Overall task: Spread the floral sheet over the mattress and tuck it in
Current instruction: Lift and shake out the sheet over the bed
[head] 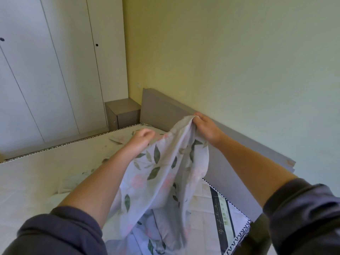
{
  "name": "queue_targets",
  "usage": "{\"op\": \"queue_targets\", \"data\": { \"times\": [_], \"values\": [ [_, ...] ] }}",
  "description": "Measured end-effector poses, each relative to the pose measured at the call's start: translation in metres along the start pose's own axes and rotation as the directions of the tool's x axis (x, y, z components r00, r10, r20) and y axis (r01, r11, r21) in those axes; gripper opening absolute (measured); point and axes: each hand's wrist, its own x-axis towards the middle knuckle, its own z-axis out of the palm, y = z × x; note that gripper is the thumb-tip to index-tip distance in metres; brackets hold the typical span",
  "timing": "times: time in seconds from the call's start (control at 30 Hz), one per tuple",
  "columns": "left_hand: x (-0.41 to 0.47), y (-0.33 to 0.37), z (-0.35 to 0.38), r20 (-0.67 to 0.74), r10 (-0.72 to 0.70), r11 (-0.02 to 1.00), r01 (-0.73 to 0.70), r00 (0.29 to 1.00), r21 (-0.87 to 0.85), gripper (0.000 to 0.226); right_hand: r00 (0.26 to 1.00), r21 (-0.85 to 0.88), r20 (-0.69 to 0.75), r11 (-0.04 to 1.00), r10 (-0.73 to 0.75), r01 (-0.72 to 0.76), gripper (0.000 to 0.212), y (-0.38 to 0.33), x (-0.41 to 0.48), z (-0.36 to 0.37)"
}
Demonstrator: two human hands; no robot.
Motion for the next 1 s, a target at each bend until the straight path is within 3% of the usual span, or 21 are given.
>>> {"op": "queue_targets", "data": {
  "times": [0.07,0.13,0.23,0.3,0.37,0.47,0.57,0.67,0.73,0.83,0.93,1.0],
  "values": [
    [-0.001,-0.008,0.008,0.195,-0.199,0.974,0.172,0.96,0.149,0.064,0.999,0.003,-0.041,1.0,0.007,-0.007,0.03,-0.002,0.001,-0.009],
    [0.002,-0.012,0.02,0.353,-0.299,0.949,0.237,0.887,0.207,0.093,0.997,-0.025,-0.072,0.999,0.02,-0.022,0.023,-0.001,0.0,-0.019],
    [-0.004,-0.013,0.025,0.418,-0.357,0.912,0.214,0.836,0.35,0.098,0.991,-0.035,-0.131,0.999,0.022,-0.027,0.021,0.0,-0.002,-0.034],
    [-0.004,-0.024,0.024,0.43,-0.395,0.846,0.139,0.812,0.515,0.086,0.985,-0.036,-0.17,0.999,0.025,-0.031,0.021,-0.001,-0.003,-0.041],
    [-0.002,-0.03,0.023,0.317,-0.31,0.79,0.057,0.896,0.611,0.04,0.981,-0.048,-0.194,0.998,0.028,-0.038,0.021,-0.001,-0.003,-0.047],
    [0.002,-0.024,0.018,0.116,-0.072,0.734,-0.026,0.991,0.679,0.029,0.979,-0.076,-0.182,0.991,0.092,-0.107,0.021,0.007,-0.005,-0.061],
    [0.012,-0.006,-0.002,0.03,0.032,0.771,-0.044,0.999,0.635,0.025,0.968,-0.194,-0.097,0.949,0.232,-0.247,0.023,0.02,-0.009,-0.072],
    [0.021,-0.016,-0.018,-0.054,-0.072,0.754,0.09,0.996,0.65,0.026,0.959,-0.139,-0.133,0.954,0.25,-0.267,0.022,0.027,-0.016,-0.07],
    [0.009,-0.036,-0.014,-0.029,-0.23,0.732,0.193,0.973,0.654,0.03,0.963,-0.097,-0.15,0.966,0.223,-0.239,0.02,0.023,-0.019,-0.069],
    [-0.017,-0.056,0.01,0.152,-0.504,0.764,0.358,0.85,0.537,0.041,0.97,-0.097,-0.143,0.973,0.196,-0.211,0.024,0.013,-0.019,-0.071],
    [-0.038,-0.066,0.029,0.273,-0.618,0.757,0.465,0.737,0.459,0.045,0.975,-0.089,-0.14,0.978,0.174,-0.187,0.022,0.004,-0.016,-0.071],
    [-0.041,-0.085,0.038,0.276,-0.652,0.757,0.585,0.706,0.292,0.048,0.976,-0.085,-0.143,0.98,0.167,-0.18,0.024,0.002,-0.016,-0.071]
  ]
}}
